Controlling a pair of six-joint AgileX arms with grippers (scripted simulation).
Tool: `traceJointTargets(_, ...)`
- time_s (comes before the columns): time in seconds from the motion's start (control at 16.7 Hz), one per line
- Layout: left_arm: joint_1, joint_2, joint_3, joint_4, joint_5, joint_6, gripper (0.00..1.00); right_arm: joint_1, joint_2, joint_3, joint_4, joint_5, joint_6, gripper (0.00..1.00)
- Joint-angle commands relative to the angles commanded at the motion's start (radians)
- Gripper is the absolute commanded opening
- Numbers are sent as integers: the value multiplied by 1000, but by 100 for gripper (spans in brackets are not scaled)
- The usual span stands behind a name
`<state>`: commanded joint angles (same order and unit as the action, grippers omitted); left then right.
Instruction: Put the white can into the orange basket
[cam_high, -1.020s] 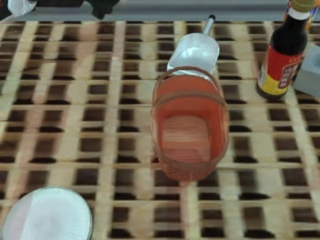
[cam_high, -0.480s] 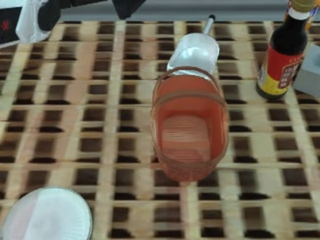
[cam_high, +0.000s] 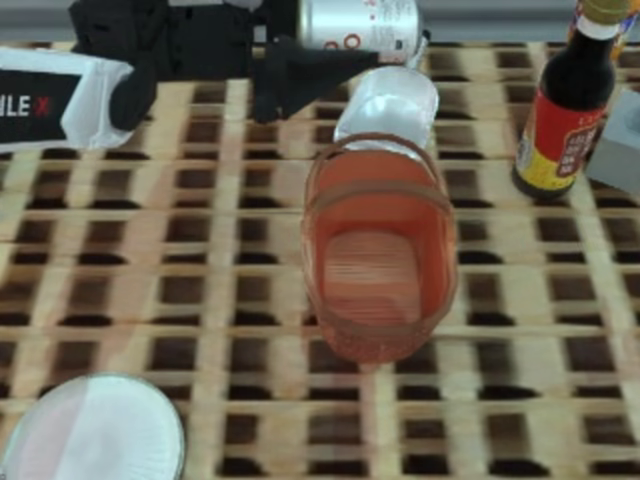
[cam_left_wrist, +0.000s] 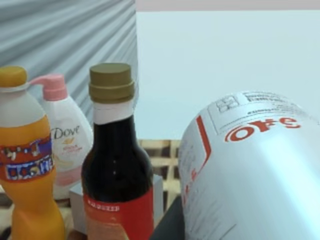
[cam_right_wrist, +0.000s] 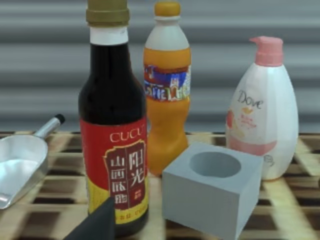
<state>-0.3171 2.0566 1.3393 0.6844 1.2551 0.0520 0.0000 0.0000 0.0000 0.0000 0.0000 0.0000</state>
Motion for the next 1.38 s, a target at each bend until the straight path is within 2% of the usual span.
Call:
traceJointTargets(0.54, -2, 16, -20, 22, 13, -4, 0, 0, 0, 0, 0, 0, 0, 100)
traceJointTargets(0.96, 14, 208, -95, 307, 17, -8, 0, 0, 0, 0, 0, 0, 0, 100)
traceJointTargets(1.32, 17, 235, -111, 339, 15, -11, 0, 0, 0, 0, 0, 0, 0, 100)
traceJointTargets(1.38, 17, 235, -111, 339, 15, -11, 8, 0, 0, 0, 0, 0, 0, 100)
